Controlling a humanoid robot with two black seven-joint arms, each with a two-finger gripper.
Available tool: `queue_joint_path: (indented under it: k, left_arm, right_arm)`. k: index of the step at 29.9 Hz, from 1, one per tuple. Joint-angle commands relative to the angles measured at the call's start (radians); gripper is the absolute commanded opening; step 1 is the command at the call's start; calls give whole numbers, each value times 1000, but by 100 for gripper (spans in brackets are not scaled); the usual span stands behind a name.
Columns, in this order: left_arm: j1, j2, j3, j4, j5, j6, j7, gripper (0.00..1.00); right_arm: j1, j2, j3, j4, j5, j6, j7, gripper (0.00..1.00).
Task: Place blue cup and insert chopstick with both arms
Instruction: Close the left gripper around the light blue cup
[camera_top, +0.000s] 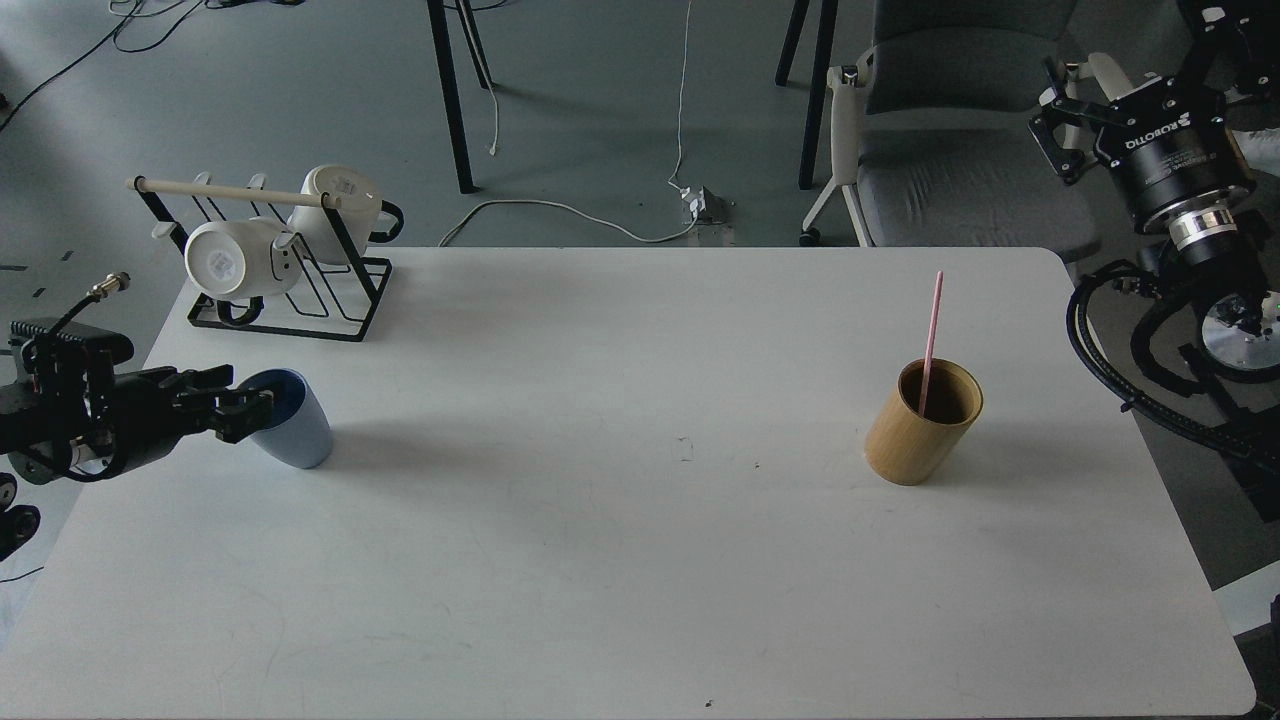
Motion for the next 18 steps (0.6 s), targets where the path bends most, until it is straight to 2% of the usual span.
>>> queue_joint_path:
  k: [1, 10, 15, 18]
  left_arm:
    - [-15, -11, 14, 23, 0, 0, -6, 57]
    - [-67, -56, 83, 84, 5, 0, -23, 43]
    - [-106, -94, 120, 149, -6, 0, -39, 23]
    - [-110, -96, 120, 152, -6, 0, -39, 15]
  right_arm:
    - [-1, 1, 1, -2, 1, 0, 2, 100]
    - [10, 0, 3, 0, -1, 0, 2, 100]
    - [8, -8, 3, -5, 1, 0, 2, 100]
    - [7, -17, 3, -8, -1, 0, 2, 100]
